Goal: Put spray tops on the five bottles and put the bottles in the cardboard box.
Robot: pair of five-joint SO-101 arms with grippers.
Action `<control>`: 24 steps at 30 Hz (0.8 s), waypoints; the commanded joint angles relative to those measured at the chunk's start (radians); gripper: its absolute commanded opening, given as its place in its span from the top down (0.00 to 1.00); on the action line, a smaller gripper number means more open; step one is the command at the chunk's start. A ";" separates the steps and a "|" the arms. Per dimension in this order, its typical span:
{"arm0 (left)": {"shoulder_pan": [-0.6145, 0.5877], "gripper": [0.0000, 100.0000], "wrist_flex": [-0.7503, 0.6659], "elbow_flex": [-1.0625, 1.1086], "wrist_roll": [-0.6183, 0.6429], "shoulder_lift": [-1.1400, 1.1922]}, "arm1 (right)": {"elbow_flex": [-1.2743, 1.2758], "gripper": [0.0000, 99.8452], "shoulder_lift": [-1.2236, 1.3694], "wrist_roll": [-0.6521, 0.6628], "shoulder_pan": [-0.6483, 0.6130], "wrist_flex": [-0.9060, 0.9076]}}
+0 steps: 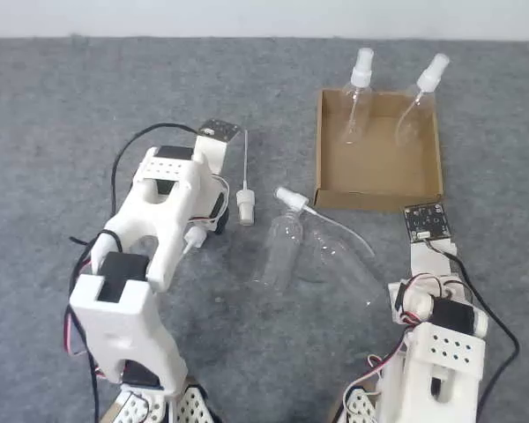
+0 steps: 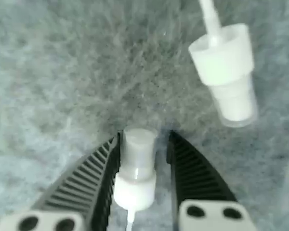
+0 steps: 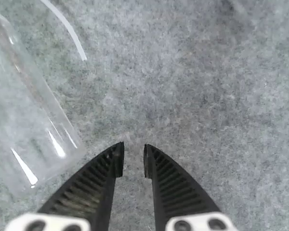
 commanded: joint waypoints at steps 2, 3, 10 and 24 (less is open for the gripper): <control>0.008 0.92 -0.034 -0.031 -0.006 -0.015 | -0.002 0.97 0.008 -0.009 0.012 -0.018; 0.008 0.95 -0.032 -0.033 -0.006 -0.031 | -0.002 0.97 0.008 -0.009 0.012 -0.018; 0.008 0.99 0.048 -0.021 -0.003 -0.233 | -0.002 0.97 0.008 -0.006 0.012 -0.025; 0.017 0.99 -0.120 0.409 0.143 -0.813 | -0.219 0.97 0.015 0.160 0.038 0.048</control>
